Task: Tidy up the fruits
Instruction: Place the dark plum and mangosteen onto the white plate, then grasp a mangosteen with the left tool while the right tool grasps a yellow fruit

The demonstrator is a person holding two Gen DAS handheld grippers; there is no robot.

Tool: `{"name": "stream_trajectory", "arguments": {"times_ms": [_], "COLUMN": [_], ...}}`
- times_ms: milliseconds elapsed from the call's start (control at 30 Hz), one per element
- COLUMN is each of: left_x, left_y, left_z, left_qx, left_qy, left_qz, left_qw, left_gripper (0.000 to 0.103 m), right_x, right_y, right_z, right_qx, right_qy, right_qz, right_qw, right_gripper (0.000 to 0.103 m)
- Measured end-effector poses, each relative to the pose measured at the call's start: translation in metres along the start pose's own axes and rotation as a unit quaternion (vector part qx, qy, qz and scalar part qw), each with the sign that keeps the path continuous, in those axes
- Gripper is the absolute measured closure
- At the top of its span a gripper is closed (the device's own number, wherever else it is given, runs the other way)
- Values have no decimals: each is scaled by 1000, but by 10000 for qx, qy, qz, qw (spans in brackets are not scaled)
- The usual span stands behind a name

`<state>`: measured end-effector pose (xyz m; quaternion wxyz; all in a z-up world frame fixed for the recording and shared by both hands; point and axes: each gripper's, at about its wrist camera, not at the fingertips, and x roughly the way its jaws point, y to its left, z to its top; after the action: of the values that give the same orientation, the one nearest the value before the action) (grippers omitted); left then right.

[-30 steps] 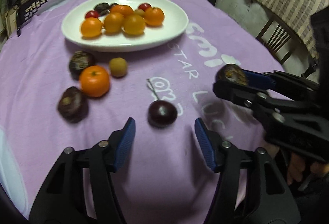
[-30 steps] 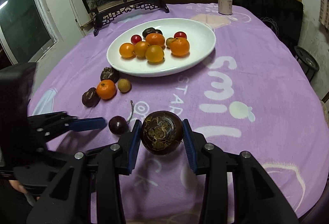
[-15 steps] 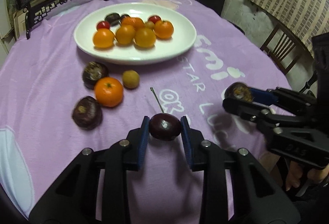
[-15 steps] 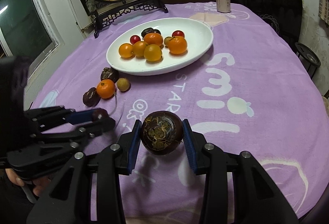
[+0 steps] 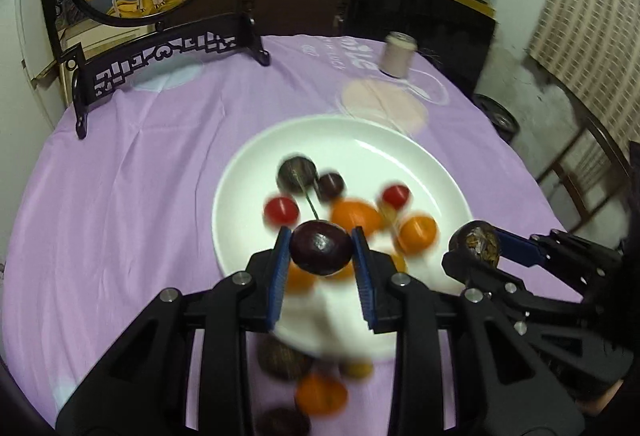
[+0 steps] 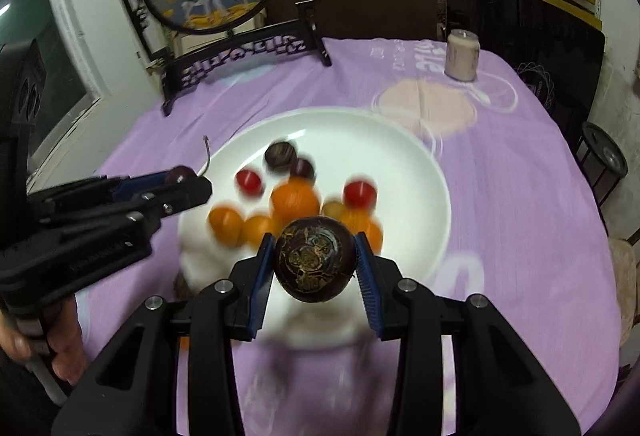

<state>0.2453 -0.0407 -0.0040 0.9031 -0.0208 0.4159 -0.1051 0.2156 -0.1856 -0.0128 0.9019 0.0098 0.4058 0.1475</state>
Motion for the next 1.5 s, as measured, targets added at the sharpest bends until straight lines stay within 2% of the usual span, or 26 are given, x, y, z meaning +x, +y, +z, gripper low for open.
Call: {"name": "stream_trajectory", "arguments": {"times_ms": [100, 267, 600, 633, 667, 700, 733, 833, 1000, 1133, 1300, 1500], "left_x": [22, 39, 44, 43, 43, 41, 38, 30, 9, -1, -5, -21], "left_y": [3, 8, 7, 8, 9, 9, 11, 17, 29, 33, 43, 54], "left_z": [13, 12, 11, 11, 10, 9, 8, 4, -19, -41, -72, -103], "left_qx": [-133, -191, -157, -173, -180, -200, -232, -285, -547, -639, -878, -984], "left_qy": [98, 213, 250, 230, 213, 179, 129, 46, -114, -187, -32, -30], "left_qz": [12, -45, -33, -39, -38, -28, -36, -110, -166, 24, 46, -34], "left_qw": [9999, 9996, 9996, 9996, 9996, 9996, 9996, 9995, 9983, 9978, 9961, 9951], "left_gripper": [72, 72, 72, 69, 64, 53, 50, 50, 49, 48, 48, 48], "right_x": [21, 38, 50, 51, 50, 48, 45, 38, 34, 34, 30, -3], "right_y": [-7, -21, -25, -26, -28, -30, -33, -41, -49, -43, -29, -6], "right_z": [17, 20, 18, 18, 19, 19, 19, 19, 11, 7, -5, -48], "right_qx": [117, 306, 319, 328, 352, 398, 436, 551, 670, 567, 371, 229], "right_qy": [-7, 47, 112, 88, 44, -28, -112, -260, -333, -361, -441, -760], "right_qz": [-99, -110, -166, -183, -229, -309, -372, -425, -368, -288, -218, -91], "right_qw": [9999, 9995, 9993, 9993, 9991, 9987, 9983, 9972, 9965, 9973, 9981, 9968], "right_gripper": [63, 63, 63, 58, 41, 38, 38, 37, 37, 37, 37, 37]}}
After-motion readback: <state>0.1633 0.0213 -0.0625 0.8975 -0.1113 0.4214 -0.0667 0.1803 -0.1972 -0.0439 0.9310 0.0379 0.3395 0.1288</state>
